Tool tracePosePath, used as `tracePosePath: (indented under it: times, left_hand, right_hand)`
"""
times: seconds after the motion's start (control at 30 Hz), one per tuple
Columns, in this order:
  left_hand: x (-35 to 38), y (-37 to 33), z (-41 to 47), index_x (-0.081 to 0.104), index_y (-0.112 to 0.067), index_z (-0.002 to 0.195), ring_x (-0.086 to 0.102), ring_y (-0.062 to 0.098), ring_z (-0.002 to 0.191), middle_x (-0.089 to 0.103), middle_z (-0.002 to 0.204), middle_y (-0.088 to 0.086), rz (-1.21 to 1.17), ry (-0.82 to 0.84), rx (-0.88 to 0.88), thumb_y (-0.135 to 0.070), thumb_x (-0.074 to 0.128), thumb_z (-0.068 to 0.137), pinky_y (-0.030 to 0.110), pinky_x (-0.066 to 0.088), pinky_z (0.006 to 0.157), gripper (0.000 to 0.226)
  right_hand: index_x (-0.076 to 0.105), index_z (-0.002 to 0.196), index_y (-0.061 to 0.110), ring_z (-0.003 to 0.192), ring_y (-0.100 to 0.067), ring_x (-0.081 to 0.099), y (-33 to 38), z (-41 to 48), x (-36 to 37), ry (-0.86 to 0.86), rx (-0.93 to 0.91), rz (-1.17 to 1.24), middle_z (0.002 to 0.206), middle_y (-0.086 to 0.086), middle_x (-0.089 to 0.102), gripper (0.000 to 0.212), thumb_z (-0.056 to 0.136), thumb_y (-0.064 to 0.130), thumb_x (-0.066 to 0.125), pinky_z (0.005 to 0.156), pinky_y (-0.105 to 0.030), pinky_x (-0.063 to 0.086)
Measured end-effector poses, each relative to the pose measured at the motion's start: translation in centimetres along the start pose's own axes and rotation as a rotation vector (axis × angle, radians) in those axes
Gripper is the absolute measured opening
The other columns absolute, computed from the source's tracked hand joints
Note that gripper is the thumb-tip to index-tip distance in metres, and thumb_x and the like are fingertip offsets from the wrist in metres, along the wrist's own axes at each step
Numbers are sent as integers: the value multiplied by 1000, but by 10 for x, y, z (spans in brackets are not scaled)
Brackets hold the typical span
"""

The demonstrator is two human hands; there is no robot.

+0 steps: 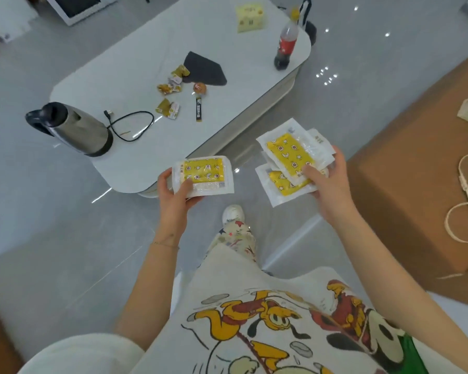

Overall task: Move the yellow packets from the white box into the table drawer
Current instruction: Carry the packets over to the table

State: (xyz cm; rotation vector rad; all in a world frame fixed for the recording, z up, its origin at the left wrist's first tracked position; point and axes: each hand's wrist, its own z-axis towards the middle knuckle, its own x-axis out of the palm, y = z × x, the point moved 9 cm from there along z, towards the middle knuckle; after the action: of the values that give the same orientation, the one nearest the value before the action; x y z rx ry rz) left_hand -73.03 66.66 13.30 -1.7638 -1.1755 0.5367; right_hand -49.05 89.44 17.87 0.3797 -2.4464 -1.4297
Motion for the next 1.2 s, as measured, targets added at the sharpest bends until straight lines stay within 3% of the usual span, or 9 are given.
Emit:
tracePosePath:
  times: [0.2,0.4,0.5,0.57,0.73,0.93,1.1,1.2]
  left_hand:
    - [4,-45,64,40,-19,125,67,27,101,61,121,13,-2,-68,-6,-4,54,95,29,58,68,36]
    - [1,-59,122,41,-24,122,63,33,111,57,129,18,-115,-207,-43,-5,55,95,42,59,79,36]
    - [-2,-53,150,40,-21,124,63,32,110,57,130,19,-179,-302,-64,-4,54,95,36,59,75,36]
    - [-8,-45,169,41,-22,121,64,29,108,57,129,19,-221,-384,-79,-4,54,95,32,58,74,34]
    - [-16,0,235,40,-23,122,63,27,111,60,124,12,-282,-521,-119,-6,54,96,36,58,82,34]
    - [-28,104,341,40,-23,123,64,21,102,59,123,10,-258,-649,-188,-6,52,96,34,59,76,35]
    - [-33,162,408,38,-23,124,65,15,96,61,113,2,-185,-679,-152,-5,51,95,32,59,76,37]
    - [-37,174,422,40,-25,121,64,15,100,59,118,3,-87,-722,-95,-5,53,93,33,59,76,36]
  right_hand:
    - [35,137,24,98,-19,67,33,81,53,48,70,-36,121,1,58,61,88,-4,59,66,-31,58]
    - [40,132,26,106,-18,65,52,160,105,123,89,-104,120,4,61,59,86,-5,60,71,-33,57]
    - [40,133,26,106,-18,66,43,207,130,144,128,-140,121,6,61,61,85,-5,61,71,-34,57]
    - [41,131,28,107,-19,65,29,240,148,168,168,-188,120,6,61,59,85,-4,61,72,-37,57]
    - [37,137,29,116,-20,60,-26,328,183,214,209,-330,129,2,58,69,80,0,63,96,-52,50]
    - [39,140,29,115,-19,61,-136,442,210,252,267,-354,128,2,60,71,82,-4,60,96,-54,49]
    - [40,140,26,111,-19,63,-198,511,220,218,234,-354,128,-3,60,67,84,-7,58,93,-44,54]
    - [36,143,22,114,-15,60,-214,534,225,163,181,-325,135,-5,55,68,86,-10,54,90,-29,54]
